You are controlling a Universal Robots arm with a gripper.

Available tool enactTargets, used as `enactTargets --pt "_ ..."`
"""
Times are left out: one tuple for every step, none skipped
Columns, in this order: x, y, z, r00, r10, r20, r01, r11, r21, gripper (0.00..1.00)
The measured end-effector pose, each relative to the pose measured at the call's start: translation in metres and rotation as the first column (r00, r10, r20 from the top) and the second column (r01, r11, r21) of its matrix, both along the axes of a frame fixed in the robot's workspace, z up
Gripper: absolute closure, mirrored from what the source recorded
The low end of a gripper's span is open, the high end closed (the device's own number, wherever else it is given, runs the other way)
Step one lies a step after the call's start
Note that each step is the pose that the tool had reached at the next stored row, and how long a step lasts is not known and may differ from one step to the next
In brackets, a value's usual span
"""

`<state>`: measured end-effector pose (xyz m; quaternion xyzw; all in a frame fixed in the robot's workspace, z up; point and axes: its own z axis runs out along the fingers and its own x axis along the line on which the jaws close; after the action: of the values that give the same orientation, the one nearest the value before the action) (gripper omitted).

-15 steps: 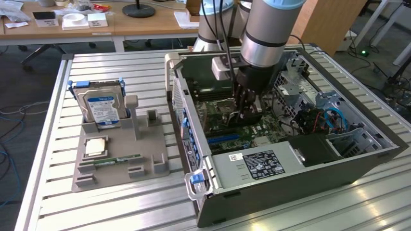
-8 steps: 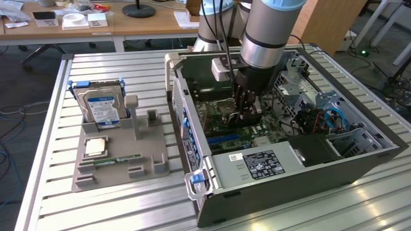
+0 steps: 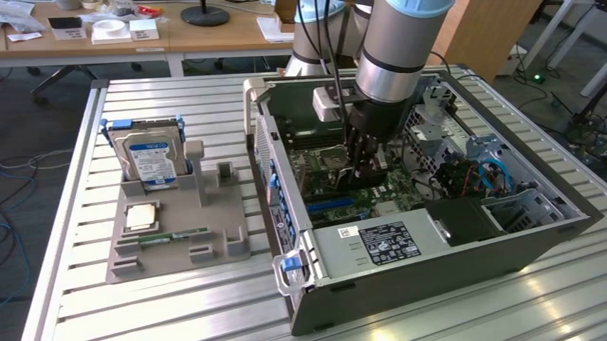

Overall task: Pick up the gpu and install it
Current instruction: 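Insert the gpu into the slot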

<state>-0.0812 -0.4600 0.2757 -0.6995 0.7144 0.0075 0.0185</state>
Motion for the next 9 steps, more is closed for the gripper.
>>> enactTargets --pt "-0.0004 0.0 0.0 1.0 0.0 0.0 0.0 1.0 -0.0001 0.74" --pt "-0.0009 0.0 0.0 1.0 0.0 0.0001 0.0 1.0 -0.0001 0.74" --pt "-0.0017 0.0 0.0 1.0 0.0 0.0001 0.0 1.0 0.0 0.74" --pt "-0.0027 -0.0001 0.0001 1.0 0.0 0.0003 0.0 1.0 -0.0001 0.74" --pt "-0.0038 -0.0001 0.0 1.0 0.0 0.0007 0.0 1.0 0.0 0.74" --pt "-0.0048 0.0 0.0001 1.0 0.0 0.0011 0.0 1.0 -0.0001 0.74" --pt "-0.0053 0.0 0.0 1.0 0.0 0.0013 0.0 1.0 0.0001 0.74" --pt "-0.0054 -0.0002 0.0 1.0 0.0 0.0014 0.0 1.0 0.0001 0.74" --pt "-0.0055 -0.0007 -0.0001 1.0 0.001 0.0014 -0.001 1.0 -0.0001 0.74"
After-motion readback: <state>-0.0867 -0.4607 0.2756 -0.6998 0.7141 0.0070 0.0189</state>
